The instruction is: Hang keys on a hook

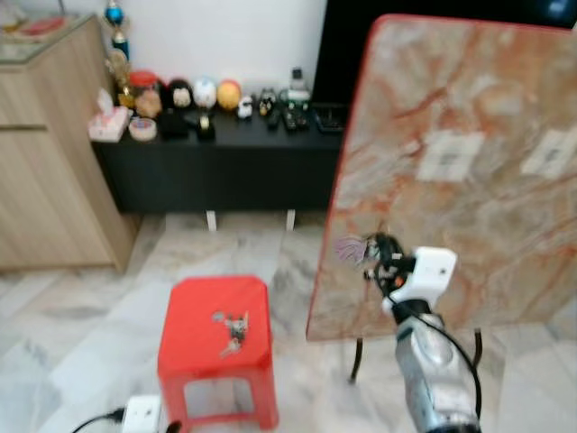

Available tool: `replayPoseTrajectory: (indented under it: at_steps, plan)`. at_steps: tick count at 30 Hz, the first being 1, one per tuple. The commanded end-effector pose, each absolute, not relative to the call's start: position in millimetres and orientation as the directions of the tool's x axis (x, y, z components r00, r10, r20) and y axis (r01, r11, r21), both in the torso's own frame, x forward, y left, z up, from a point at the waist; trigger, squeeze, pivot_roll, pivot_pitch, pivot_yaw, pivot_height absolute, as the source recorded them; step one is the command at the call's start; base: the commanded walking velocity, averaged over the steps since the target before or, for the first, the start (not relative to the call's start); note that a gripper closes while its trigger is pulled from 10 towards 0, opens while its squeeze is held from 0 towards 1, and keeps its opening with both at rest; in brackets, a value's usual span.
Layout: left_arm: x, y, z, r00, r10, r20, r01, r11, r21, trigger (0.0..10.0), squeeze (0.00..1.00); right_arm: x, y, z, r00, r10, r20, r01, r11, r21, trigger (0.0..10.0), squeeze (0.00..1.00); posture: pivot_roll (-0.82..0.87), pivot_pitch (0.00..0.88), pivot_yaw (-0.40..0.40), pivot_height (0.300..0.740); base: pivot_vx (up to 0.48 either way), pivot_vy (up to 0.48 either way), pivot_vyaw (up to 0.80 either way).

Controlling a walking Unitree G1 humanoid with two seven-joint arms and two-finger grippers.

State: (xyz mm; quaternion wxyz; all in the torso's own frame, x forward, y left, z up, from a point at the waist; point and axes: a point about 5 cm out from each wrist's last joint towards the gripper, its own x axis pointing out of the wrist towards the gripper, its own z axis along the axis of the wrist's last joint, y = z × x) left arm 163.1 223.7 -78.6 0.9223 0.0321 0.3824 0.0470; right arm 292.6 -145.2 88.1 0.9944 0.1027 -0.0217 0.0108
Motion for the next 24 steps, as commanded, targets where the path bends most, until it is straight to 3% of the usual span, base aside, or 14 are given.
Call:
replayPoseTrajectory:
  at_steps: [1,24]
  plan:
    - [161.7,231.9,-77.5,0.699,0.128,-0.704,-0.063,0.991,0.118,10.0,0.0,296.7,-141.1,96.8,0.997,0.025,0.079,-0.042,0.976,0.214,10.0,0.0,0.06,0.0,-0.088,0.74,0.0,0.0,0.0]
    - [161.2,229.9,-78.0,0.703,0.128,-0.7,-0.103,0.992,0.078,10.0,0.0,301.3,-143.5,97.8,0.997,0.002,0.077,-0.019,0.974,0.224,10.0,0.0,0.06,0.0,-0.092,0.74,0.0,0.0,0.0]
